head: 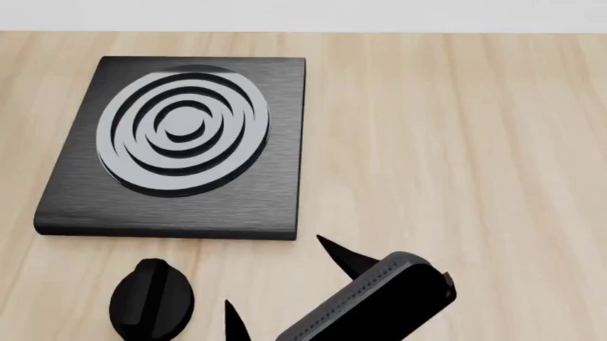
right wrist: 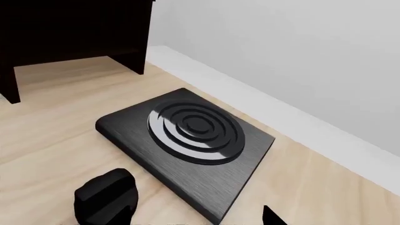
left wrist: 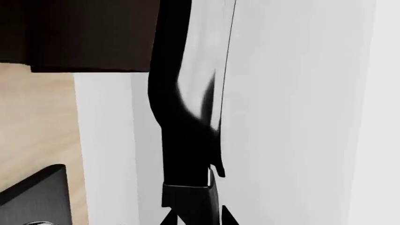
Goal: Put the frying pan on the cabinet shelf.
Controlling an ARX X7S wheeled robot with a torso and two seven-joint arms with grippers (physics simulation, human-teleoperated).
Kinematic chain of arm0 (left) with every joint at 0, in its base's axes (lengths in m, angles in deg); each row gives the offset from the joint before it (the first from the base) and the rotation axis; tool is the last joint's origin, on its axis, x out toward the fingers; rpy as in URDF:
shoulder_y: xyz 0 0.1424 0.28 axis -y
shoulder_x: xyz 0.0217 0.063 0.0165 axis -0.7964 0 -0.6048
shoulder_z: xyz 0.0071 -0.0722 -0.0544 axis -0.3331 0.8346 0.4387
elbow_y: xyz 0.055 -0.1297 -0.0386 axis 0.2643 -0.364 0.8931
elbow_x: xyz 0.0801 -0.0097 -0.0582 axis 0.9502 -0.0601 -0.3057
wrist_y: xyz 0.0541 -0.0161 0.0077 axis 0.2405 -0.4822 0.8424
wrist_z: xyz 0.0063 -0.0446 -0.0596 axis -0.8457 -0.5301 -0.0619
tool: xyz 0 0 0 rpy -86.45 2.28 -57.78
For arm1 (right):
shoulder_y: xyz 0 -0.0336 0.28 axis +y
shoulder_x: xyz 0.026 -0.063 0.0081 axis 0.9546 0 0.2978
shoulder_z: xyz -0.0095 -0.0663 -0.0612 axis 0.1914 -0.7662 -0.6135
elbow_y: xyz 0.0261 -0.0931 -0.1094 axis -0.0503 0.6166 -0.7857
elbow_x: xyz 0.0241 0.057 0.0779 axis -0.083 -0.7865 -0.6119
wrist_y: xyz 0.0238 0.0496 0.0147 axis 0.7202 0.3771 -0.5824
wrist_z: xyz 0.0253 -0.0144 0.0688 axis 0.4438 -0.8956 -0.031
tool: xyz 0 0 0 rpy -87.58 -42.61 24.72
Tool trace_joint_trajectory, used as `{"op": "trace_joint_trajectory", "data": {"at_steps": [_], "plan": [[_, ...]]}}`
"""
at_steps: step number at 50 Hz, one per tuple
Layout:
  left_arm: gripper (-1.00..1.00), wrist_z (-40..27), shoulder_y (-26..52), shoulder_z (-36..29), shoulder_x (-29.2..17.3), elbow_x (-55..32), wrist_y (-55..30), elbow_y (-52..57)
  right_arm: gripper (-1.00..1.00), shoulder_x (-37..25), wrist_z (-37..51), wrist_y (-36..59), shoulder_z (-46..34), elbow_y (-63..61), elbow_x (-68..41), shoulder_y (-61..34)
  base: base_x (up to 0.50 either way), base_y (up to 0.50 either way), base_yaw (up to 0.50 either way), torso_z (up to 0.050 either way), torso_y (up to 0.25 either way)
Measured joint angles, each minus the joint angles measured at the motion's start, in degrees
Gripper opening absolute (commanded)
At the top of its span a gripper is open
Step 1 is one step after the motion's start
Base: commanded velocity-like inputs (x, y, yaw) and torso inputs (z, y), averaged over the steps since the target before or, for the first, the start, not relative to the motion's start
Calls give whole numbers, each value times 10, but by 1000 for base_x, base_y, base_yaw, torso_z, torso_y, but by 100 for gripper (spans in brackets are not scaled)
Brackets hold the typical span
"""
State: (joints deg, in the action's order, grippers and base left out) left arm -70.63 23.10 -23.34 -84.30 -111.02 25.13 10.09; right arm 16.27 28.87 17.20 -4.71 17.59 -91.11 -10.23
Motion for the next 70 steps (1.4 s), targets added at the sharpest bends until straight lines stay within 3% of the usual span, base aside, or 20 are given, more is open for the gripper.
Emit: {"op": "trace_joint_trajectory", "data": {"at_steps": [25, 26, 70], "plan": [[-100, 11, -49, 11, -2, 6, 4, -9, 100, -12, 14, -14, -6, 2, -9, 3, 0, 1, -3, 1, -1], [100, 12, -50, 11, -2, 6, 4, -8, 100, -13, 14, -15, -6, 1, -9, 4, 0, 7, 0, 0, 0], [100, 39, -109, 4, -9, -42, -17, 65, 100, -35, 32, -46, -6, 8, -28, 13, 0, 2, -3, 0, -2]]}}
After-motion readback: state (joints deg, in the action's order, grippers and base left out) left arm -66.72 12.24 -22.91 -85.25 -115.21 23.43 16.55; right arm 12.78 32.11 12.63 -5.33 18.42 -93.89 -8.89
